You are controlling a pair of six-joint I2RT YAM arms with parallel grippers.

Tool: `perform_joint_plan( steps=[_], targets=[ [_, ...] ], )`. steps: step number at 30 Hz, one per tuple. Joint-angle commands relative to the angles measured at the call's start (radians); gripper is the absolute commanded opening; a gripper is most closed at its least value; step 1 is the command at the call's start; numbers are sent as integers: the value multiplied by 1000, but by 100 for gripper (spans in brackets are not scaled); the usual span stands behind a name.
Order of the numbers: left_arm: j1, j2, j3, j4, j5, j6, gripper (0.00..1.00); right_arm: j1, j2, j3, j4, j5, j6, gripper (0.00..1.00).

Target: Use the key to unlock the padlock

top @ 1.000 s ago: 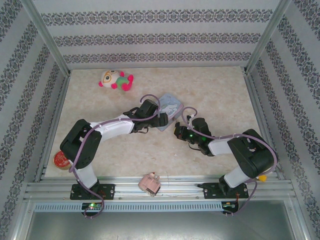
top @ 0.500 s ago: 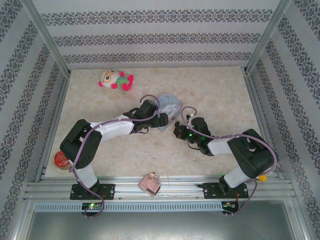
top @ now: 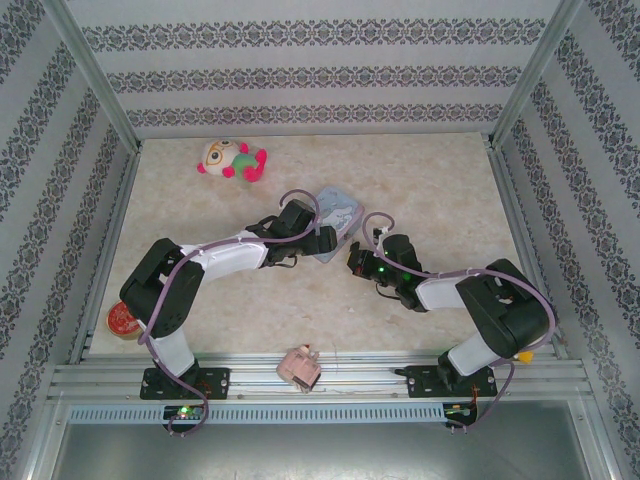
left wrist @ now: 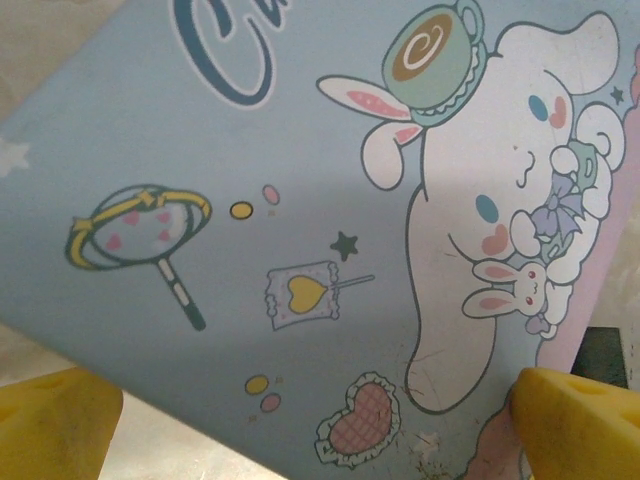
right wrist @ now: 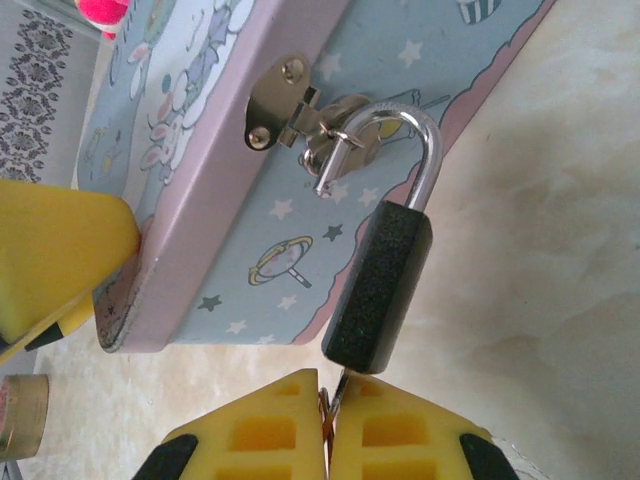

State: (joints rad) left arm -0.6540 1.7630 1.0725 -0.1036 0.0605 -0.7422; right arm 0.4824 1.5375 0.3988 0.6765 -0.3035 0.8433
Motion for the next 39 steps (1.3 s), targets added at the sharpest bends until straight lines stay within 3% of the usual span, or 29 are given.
perform_joint_plan(
  steps=[1, 39],
  targets=[
    [0, 27, -36, -61, 22, 3, 99, 12, -40, 2, 53, 30, 4, 0],
    [8, 33, -44, -19, 76, 3, 99, 7, -90, -40, 55, 66, -11, 0]
  ],
)
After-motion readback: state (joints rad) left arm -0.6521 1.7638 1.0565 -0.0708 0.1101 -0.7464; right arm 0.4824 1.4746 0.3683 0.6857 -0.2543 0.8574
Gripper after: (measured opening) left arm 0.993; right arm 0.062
